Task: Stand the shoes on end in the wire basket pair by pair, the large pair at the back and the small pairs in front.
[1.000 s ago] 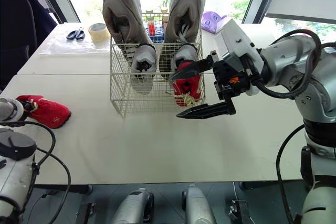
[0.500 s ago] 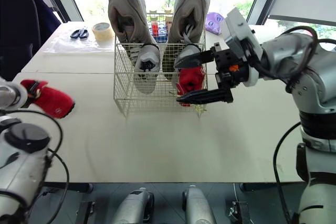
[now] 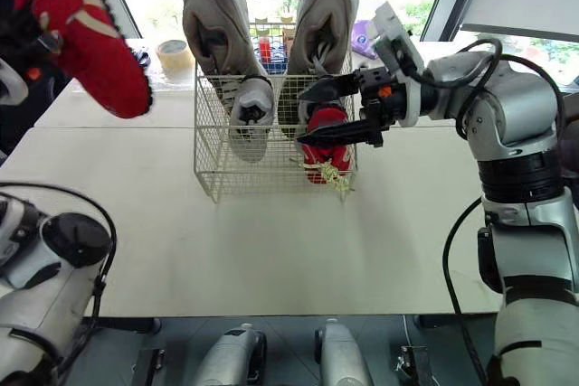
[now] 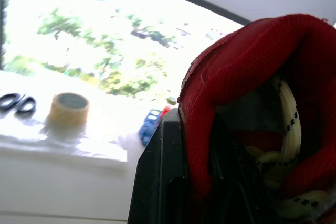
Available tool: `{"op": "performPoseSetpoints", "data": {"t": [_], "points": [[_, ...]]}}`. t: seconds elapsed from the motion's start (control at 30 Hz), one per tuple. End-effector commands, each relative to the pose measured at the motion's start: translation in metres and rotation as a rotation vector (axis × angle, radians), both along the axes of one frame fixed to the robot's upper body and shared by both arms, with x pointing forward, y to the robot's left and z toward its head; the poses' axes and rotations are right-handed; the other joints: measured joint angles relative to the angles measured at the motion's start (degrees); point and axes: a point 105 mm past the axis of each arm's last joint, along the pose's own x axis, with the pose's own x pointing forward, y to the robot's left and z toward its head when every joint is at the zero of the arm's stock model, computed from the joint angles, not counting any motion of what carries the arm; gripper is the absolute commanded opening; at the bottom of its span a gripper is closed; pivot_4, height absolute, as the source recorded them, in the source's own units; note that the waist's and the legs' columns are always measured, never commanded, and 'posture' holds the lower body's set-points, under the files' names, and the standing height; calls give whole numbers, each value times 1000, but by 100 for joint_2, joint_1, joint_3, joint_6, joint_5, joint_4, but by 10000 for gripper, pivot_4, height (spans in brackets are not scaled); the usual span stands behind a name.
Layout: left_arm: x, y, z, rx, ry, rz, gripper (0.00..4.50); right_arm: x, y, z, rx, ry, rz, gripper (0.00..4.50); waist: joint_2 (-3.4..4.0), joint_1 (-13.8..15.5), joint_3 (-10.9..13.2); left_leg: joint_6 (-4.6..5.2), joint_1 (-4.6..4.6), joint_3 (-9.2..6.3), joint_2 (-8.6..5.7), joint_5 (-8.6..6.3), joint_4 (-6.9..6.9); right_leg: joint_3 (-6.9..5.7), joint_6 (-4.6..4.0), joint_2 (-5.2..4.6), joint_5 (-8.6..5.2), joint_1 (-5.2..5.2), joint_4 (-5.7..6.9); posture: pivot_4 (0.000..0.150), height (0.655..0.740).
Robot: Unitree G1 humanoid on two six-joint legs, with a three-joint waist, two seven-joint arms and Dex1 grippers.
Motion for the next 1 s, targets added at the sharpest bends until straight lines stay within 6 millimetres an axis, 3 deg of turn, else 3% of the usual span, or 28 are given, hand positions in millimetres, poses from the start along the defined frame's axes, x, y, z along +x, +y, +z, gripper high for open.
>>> {"op": "performPoseSetpoints", "data": {"t": [0.03,0.2,0.5,0.73,1.0], "points": [[-24,-19,5,25,-138,-66,736,-11,-7,23,48,-48,-17,45000,-9,0,5,0,-4,-5,2,1,2,-3,0,5,0,-5,5,1500,7400],[-26,-46,-28,33,-142,-16,736,-20,-21,24,68,21,-47,45000,-2,15,0,3,2,2,3,0,1,-1,-1,7,0,4,0,1500,7400],[2,-67,-37,112,-276,-15,736,-57,-11,-10,37,180,2,45000,-1,117,-1,41,9,16,8,-16,5,0,-2,22,0,15,-2,1500,7400],[14,-74,-46,107,-336,-28,736,-62,-8,-17,76,187,-59,45000,-2,136,-1,52,7,17,8,-19,7,-1,-2,20,0,16,-5,1500,7400],[36,-79,-87,221,-294,-17,736,-67,-13,-35,75,226,-131,45000,-2,135,0,62,7,17,8,-21,7,-8,-1,21,0,20,-6,1500,7400]]}}
